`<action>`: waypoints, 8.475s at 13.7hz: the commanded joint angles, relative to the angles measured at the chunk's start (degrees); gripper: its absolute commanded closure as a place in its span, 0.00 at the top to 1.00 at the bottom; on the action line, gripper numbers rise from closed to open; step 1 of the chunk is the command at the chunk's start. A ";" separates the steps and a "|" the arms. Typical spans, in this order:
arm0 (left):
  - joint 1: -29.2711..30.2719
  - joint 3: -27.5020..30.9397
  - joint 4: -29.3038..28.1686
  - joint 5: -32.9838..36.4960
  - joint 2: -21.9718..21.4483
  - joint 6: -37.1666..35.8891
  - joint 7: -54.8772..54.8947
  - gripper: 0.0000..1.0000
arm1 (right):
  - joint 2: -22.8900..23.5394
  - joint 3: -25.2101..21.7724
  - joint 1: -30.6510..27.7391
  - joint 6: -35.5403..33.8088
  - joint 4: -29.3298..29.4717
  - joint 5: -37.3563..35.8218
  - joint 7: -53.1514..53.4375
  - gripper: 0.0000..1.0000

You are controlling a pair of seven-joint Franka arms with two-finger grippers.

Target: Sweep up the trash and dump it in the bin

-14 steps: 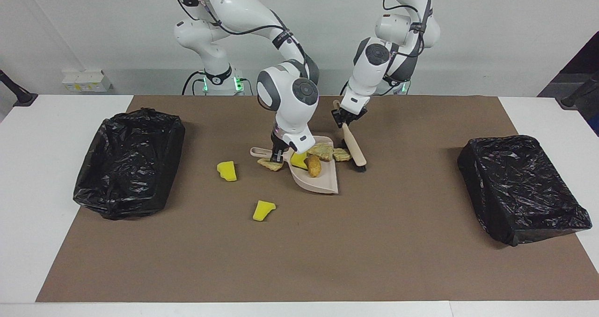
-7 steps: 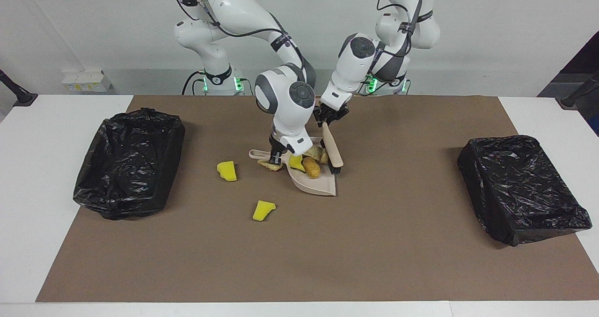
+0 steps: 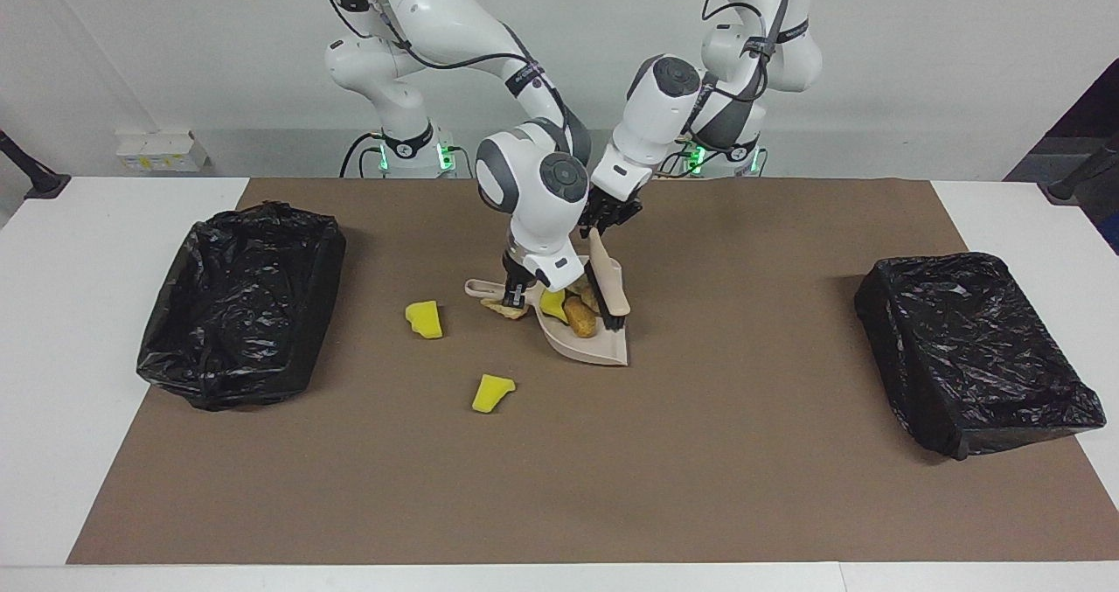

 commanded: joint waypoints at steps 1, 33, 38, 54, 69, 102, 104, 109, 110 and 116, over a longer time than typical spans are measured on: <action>1.53 -0.13 2.24 -0.89 0.86 -0.16 -1.45 0.00 | -0.39 0.74 -0.66 2.26 -1.48 -0.29 2.00 0.00; 26.32 -0.57 7.53 8.51 -4.05 -31.79 25.98 0.00 | -16.57 -0.67 -51.11 -11.04 6.26 -17.83 -43.35 0.00; 14.74 -1.01 -1.87 8.43 -8.98 -27.33 19.67 0.00 | -15.60 -0.40 -45.40 -4.16 -2.96 -38.84 -36.50 0.00; -4.45 -0.92 -20.97 3.33 -10.22 -2.08 4.17 0.25 | -20.52 4.76 -33.62 -24.88 8.35 -47.50 -43.98 0.00; 23.57 -0.39 4.96 13.85 -3.28 -26.52 31.29 1.00 | -5.87 12.25 -22.91 -23.24 21.70 -1.37 28.41 0.00; 32.13 3.73 30.71 17.30 -2.22 -47.26 43.20 1.00 | 18.86 14.10 -7.25 1.82 27.96 18.34 79.87 1.00; 27.22 8.37 31.07 18.01 -2.13 -47.52 43.29 1.00 | 16.15 14.10 -7.52 1.12 27.79 19.31 81.35 1.00; 19.81 15.08 33.00 18.09 -1.08 -48.41 43.20 1.00 | 6.76 14.19 -6.46 -3.37 19.39 19.22 84.61 1.00; 19.20 15.16 32.91 18.09 -1.16 -48.23 43.20 1.00 | 3.77 14.19 -5.94 -3.37 15.78 20.18 85.48 1.00; 16.20 18.68 32.82 18.36 -1.34 -47.35 43.20 1.00 | -14.07 14.19 0.91 10.04 -13.64 30.55 90.77 1.00</action>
